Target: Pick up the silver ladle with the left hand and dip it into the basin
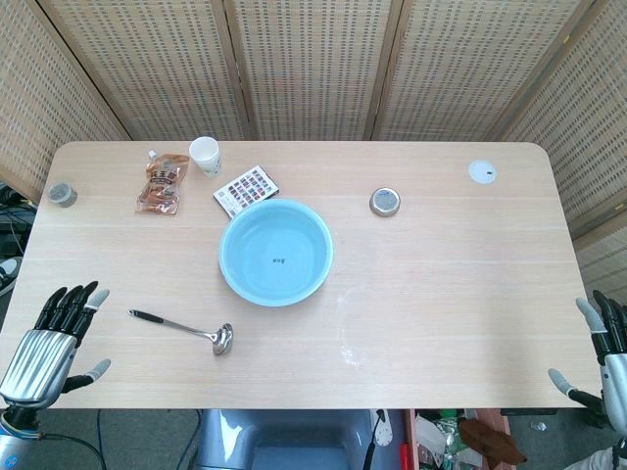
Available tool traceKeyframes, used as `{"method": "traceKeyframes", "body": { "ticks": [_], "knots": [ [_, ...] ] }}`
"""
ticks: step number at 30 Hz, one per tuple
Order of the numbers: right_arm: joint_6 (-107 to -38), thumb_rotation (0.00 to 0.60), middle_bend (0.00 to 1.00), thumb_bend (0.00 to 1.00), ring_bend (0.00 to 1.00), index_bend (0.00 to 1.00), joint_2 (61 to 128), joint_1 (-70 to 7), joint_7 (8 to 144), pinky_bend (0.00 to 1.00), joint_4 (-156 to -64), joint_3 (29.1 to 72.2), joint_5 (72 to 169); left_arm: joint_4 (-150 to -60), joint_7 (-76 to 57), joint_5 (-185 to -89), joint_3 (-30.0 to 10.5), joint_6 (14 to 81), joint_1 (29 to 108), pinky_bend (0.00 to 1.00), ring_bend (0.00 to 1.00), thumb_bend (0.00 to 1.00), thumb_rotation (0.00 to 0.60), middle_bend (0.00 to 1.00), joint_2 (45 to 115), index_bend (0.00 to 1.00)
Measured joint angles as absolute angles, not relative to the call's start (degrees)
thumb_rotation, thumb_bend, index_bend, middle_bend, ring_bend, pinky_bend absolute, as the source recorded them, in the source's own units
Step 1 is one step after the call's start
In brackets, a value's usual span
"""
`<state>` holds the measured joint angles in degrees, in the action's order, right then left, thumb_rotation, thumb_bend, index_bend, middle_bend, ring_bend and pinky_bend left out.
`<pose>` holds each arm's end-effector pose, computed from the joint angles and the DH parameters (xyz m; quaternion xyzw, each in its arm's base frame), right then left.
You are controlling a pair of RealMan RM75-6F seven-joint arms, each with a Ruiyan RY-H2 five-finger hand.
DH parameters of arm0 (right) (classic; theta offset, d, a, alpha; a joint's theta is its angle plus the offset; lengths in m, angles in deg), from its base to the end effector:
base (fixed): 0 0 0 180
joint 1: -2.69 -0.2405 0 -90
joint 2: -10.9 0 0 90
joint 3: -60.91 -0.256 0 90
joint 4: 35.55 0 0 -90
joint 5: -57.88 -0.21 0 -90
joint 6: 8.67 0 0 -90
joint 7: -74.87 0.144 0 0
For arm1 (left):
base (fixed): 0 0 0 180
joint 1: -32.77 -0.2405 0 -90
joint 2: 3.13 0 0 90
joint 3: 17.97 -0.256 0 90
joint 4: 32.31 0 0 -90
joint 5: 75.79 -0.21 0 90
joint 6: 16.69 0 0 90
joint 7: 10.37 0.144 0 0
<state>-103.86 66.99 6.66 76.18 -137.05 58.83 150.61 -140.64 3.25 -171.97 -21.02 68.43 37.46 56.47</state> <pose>-0.2880 -0.1305 0.2030 0.5607 -0.3713 0.4268 0.6047 -0.2443 0.1520 0.1432 -0.6688 -0.3580 -0.3862 0.5247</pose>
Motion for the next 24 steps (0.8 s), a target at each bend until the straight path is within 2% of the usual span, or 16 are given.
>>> {"method": "traceKeyframes", "body": {
  "ticks": [11,17,19,20,21,22,23,24],
  "knots": [
    [-104.06,0.6,0.0,0.0,0.0,0.0,66.91,6.7,76.82,0.0,-136.88,58.65,150.38,-140.04,3.27,-171.71,-20.69,68.05,37.68,0.0,0.0,0.21,0.6,0.0,56.66,0.0],
    [-104.59,0.6,0.0,0.0,0.0,0.0,66.66,6.87,77.33,0.0,-137.08,58.47,150.28,-136.37,1.46,-169.41,-18.85,64.85,40.11,0.0,0.0,0.21,0.6,0.0,57.57,0.0],
    [-104.45,0.6,0.0,0.0,0.0,0.0,66.65,6.85,77.29,0.0,-137.13,58.45,150.13,-133.7,0.09,-168.3,-18.18,62.53,41.54,0.01,0.03,0.21,0.6,0.1,58.21,0.0],
    [-104.36,0.6,0.0,0.0,0.0,0.0,66.65,6.82,77.26,0.0,-137.17,58.44,150.06,-132.27,-0.67,-167.87,-17.91,61.42,42.22,0.05,0.1,0.21,0.6,0.22,58.57,0.0],
    [-104.19,0.6,0.0,0.0,0.0,0.0,66.67,6.75,77.14,0.0,-137.21,58.43,149.98,-130.14,-1.93,-167.37,-17.57,59.89,43.2,0.14,0.23,0.21,0.6,0.4,59.16,0.0],
    [-104.05,0.6,0.0,0.0,0.0,0.0,66.7,6.7,77.04,0.0,-137.23,58.43,149.94,-128.4,-3.04,-167.05,-17.33,58.76,43.96,0.23,0.33,0.21,0.6,0.5,59.67,0.0],
    [-103.89,0.6,0.0,0.0,0.0,0.0,66.72,6.64,76.94,0.0,-137.24,58.44,149.91,-126.57,-4.27,-166.77,-17.13,57.57,44.74,0.39,0.49,0.21,0.6,0.64,60.2,0.0],
    [-103.72,0.6,0.0,0.0,0.0,0.0,66.77,6.56,76.78,0.0,-137.28,58.45,149.88,-124.05,-5.97,-166.45,-16.9,55.91,45.81,0.51,0.59,0.21,0.6,0.73,60.93,0.0]
  ]
}}
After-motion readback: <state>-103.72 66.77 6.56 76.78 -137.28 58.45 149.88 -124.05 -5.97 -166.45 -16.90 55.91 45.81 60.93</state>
